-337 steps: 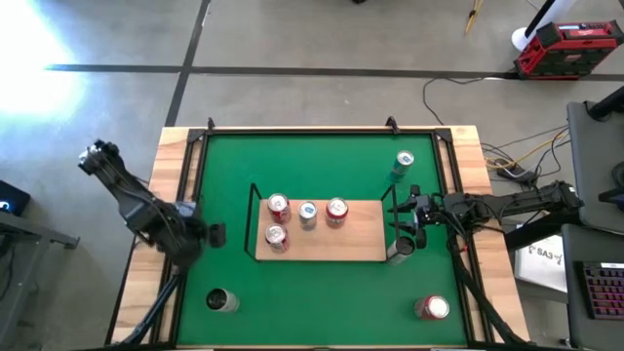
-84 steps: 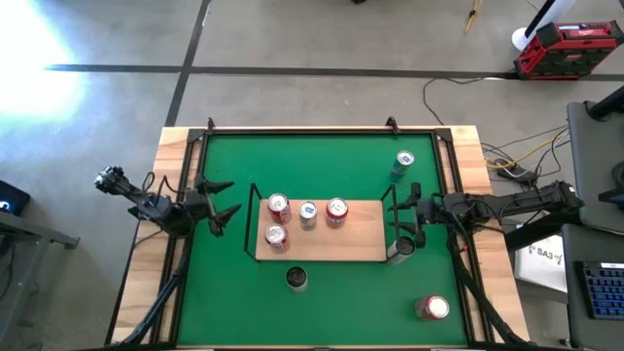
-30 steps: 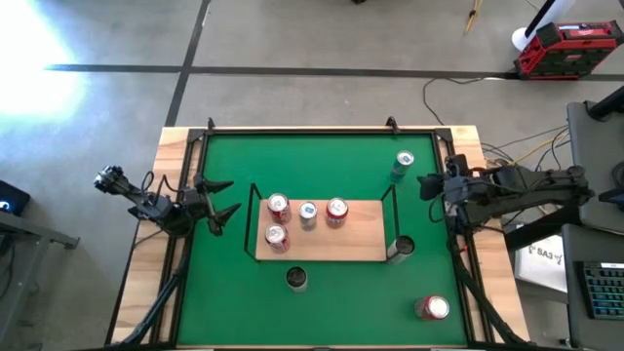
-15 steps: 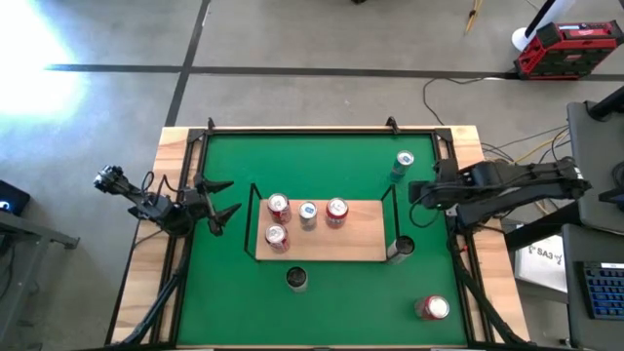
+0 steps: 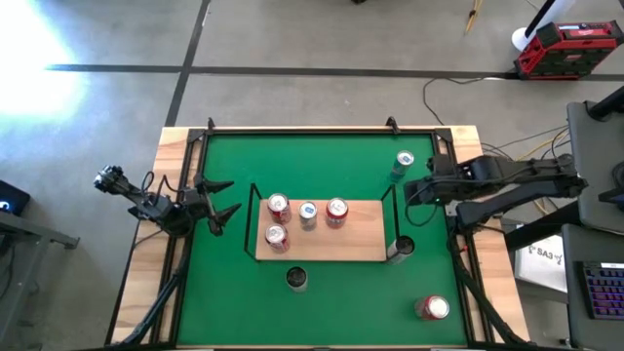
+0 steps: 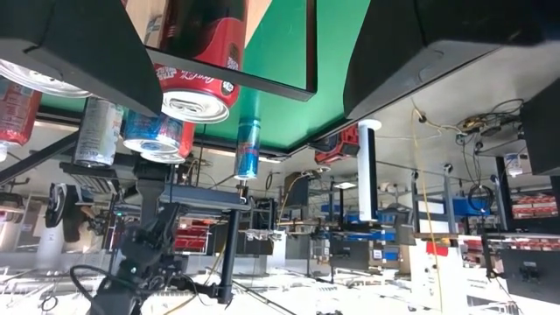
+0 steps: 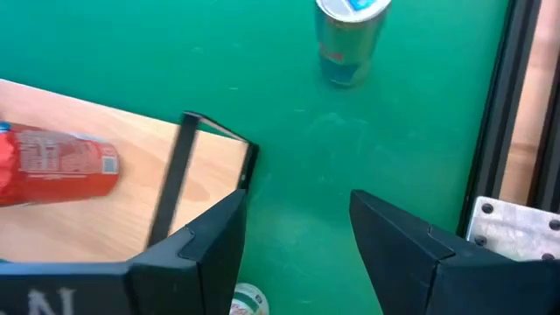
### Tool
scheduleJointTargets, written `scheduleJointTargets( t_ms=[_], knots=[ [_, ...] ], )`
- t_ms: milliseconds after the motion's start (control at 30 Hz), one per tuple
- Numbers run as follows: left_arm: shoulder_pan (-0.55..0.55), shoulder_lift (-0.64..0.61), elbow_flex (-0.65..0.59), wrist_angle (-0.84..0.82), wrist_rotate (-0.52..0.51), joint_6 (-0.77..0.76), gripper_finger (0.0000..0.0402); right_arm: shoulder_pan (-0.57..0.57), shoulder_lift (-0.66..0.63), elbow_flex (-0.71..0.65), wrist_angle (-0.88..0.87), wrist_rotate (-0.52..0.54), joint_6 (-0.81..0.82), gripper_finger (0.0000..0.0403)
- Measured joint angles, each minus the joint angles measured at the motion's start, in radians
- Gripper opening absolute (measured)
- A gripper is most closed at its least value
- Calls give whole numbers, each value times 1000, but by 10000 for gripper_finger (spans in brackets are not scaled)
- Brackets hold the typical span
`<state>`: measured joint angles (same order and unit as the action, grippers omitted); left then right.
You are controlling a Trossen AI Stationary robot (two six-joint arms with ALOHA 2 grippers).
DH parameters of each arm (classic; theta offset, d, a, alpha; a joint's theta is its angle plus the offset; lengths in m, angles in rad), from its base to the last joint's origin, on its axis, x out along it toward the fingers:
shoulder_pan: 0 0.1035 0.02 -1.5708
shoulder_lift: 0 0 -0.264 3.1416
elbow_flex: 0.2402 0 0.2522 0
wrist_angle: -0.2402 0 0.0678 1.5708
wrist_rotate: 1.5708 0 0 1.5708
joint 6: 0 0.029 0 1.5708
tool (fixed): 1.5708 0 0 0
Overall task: Place canned beverage on shelf
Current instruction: Put the blue soda can on the shelf
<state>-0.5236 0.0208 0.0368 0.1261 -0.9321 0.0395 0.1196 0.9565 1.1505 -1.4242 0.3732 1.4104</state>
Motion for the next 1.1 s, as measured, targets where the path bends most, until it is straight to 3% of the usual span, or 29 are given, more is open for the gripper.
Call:
scheduleJointTargets(
  t_ms=[1100],
  knots=[
    [0,0,0,-1,0,0,340,0,291,237,78,0,-8,196]
  ],
)
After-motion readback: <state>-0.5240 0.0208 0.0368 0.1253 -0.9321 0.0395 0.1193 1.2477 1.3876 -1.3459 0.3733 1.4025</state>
